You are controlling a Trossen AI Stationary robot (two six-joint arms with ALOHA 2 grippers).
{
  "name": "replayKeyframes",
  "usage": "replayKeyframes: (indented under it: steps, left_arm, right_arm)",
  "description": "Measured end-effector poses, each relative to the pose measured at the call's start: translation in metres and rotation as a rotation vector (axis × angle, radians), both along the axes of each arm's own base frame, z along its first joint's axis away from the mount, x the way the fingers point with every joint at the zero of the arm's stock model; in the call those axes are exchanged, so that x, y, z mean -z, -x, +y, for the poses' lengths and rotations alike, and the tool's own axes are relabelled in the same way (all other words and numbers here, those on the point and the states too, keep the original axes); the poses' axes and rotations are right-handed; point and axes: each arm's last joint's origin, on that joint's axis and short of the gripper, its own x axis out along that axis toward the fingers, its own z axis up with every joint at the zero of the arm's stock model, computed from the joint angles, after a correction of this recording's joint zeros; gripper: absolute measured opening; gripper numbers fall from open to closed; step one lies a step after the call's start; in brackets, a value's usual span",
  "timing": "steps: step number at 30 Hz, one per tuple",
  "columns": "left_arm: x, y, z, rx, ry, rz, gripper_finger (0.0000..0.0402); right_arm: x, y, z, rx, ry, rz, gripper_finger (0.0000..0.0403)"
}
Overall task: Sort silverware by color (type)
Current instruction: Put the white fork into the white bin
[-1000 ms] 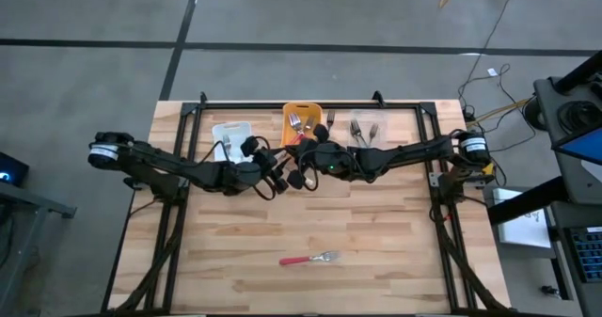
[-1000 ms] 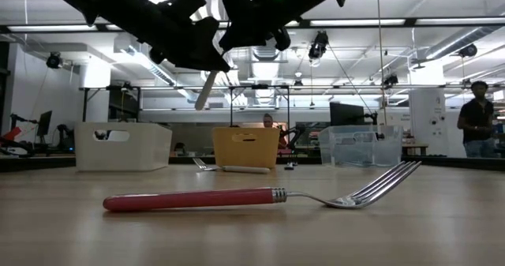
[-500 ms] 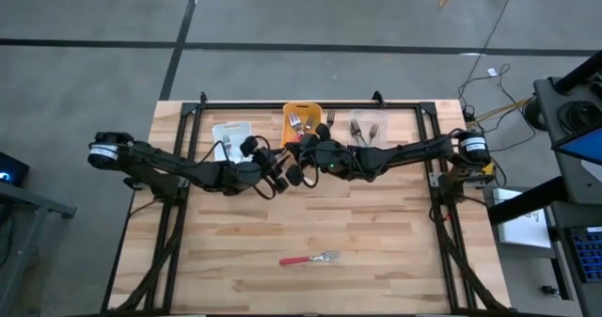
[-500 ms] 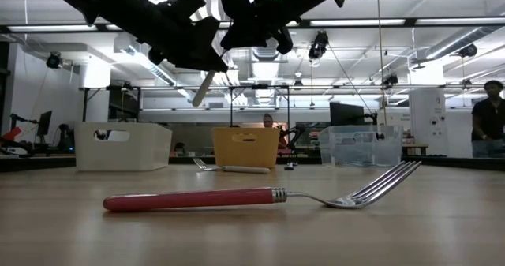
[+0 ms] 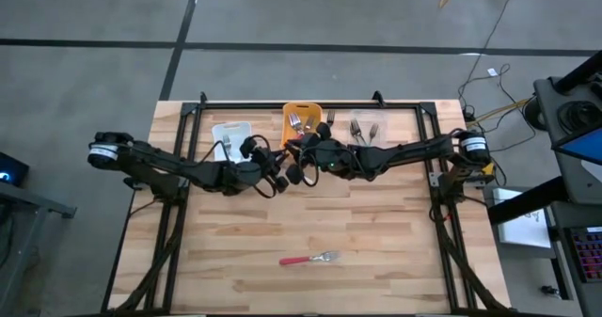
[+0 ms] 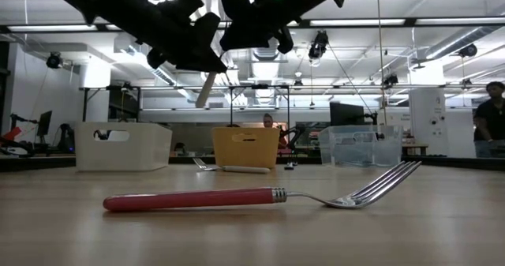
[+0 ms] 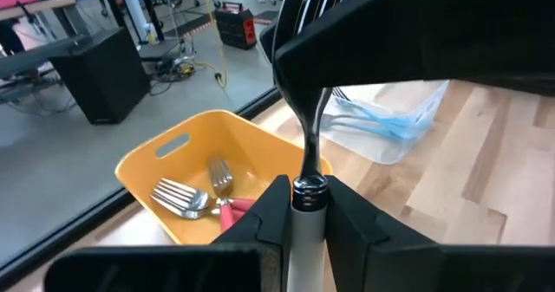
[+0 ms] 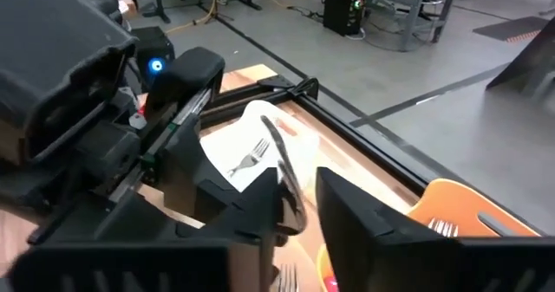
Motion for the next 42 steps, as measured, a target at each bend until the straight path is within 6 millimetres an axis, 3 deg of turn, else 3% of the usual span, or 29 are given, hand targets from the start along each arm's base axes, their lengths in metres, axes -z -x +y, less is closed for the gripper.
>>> replayKeyframes:
  steps: [11, 23, 32, 42]
  left_arm:
    - [-0.011, 0.022, 0.014, -0.087, 0.141, 0.086, 0.0029]
    - [-0.048, 0.075, 0.056, -0.313, 0.371, 0.359, 0.0029]
    - [-0.045, 0.112, 0.092, -0.258, 0.746, 0.479, 0.0029]
    - [-0.032, 0.121, 0.115, -0.191, 1.084, 0.477, 0.0029]
  right_arm:
    - [-0.019, 0.023, -0.015, 0.036, 0.0, 0.078, 0.0156]
    - [-0.023, 0.053, -0.023, 0.105, 0.01, 0.298, 0.0167]
    - [-0.004, 0.074, -0.022, 0.061, 0.064, 0.626, 0.0167]
    - [0.027, 0.088, -0.022, 0.004, 0.118, 0.832, 0.0166]
